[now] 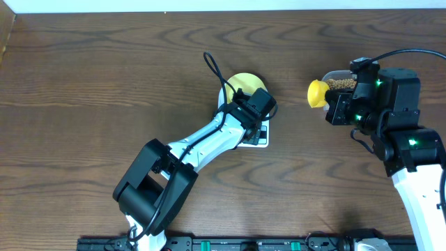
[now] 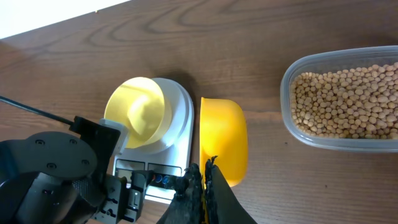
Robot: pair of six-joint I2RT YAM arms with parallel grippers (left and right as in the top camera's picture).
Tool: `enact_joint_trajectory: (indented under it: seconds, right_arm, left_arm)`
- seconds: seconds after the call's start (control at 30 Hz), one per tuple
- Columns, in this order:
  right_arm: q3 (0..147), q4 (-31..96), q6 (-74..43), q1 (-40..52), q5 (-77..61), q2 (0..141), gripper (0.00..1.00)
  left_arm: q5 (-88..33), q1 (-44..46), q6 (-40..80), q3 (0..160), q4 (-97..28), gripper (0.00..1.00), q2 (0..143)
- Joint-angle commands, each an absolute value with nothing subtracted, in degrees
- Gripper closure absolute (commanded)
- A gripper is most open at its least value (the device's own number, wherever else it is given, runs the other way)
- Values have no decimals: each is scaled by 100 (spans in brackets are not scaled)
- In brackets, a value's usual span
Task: Scoop item into bowl and weigh 50g on scale
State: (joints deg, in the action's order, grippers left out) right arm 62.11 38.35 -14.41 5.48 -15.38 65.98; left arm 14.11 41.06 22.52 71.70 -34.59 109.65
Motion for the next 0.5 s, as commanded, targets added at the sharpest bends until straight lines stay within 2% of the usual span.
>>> enact_joint_trajectory:
  seconds: [0.0,0.47]
  right_arm:
    - [6333,3839,-1363,519,-1494,6591,99]
    - [6331,3820,-1363,519,-1494,6591,99]
  left_arm:
    - [1553,4117,2281,7131,-3566,7,11091]
    - [1551,4117,2281,7131,-3616,6,11091]
